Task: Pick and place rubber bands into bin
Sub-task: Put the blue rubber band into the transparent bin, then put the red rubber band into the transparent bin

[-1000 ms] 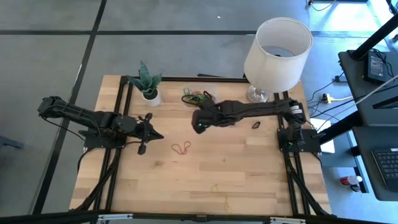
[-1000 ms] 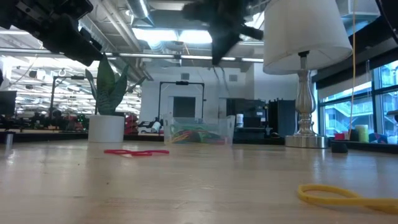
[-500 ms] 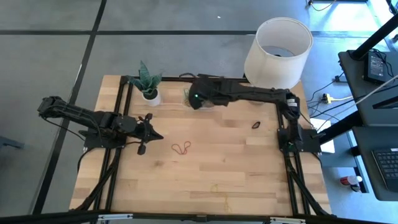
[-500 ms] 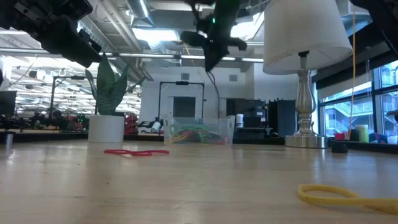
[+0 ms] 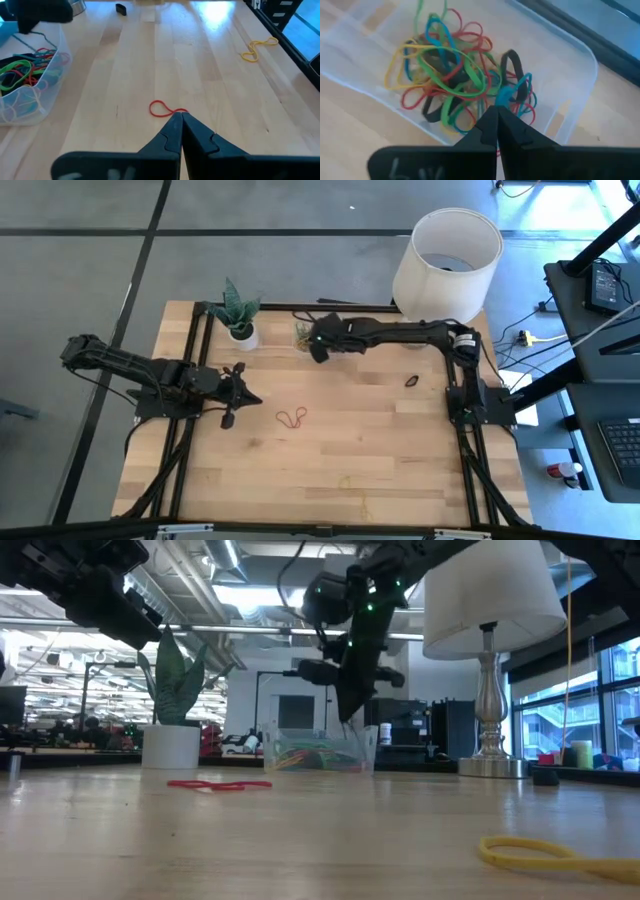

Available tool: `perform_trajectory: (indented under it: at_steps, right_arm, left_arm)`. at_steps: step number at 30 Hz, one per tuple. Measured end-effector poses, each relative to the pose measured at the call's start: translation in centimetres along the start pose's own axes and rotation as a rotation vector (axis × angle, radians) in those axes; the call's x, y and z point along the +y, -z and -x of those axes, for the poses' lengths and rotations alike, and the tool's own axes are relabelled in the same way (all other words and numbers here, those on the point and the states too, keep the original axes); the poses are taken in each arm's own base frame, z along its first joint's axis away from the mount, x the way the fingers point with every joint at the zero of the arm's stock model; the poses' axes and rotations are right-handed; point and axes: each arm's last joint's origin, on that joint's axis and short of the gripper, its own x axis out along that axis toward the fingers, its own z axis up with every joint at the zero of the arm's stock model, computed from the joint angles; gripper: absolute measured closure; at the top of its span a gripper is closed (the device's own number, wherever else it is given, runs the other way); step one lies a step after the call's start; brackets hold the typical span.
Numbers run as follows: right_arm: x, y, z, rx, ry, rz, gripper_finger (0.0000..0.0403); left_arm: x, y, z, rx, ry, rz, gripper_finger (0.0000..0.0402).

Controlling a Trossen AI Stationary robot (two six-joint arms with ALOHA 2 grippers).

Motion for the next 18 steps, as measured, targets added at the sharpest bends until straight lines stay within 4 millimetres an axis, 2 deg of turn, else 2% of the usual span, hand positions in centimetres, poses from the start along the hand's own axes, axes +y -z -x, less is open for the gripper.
perform_trajectory:
  at_steps: [5, 14, 18]
  right_arm:
    - [-0.1, 0.8, -0.7, 0.031, -0.027, 0.007, 0.0378]
    - [-0.9, 0.4, -1.2, 0.043, -0.018, -0.011, 0.0279]
    - [-1.4, -0.1, -0.8, 0.078, 0.012, -0.005, 0.0251]
  left_arm:
    - [0.1, 0.0, 0.0, -0.002, -0.018, 0.000, 0.0400]
    - [0.1, 0.0, 0.0, -0.004, -0.028, 0.010, 0.0400]
    - [0.1, 0.0, 0.0, -0.005, -0.034, 0.022, 0.0400]
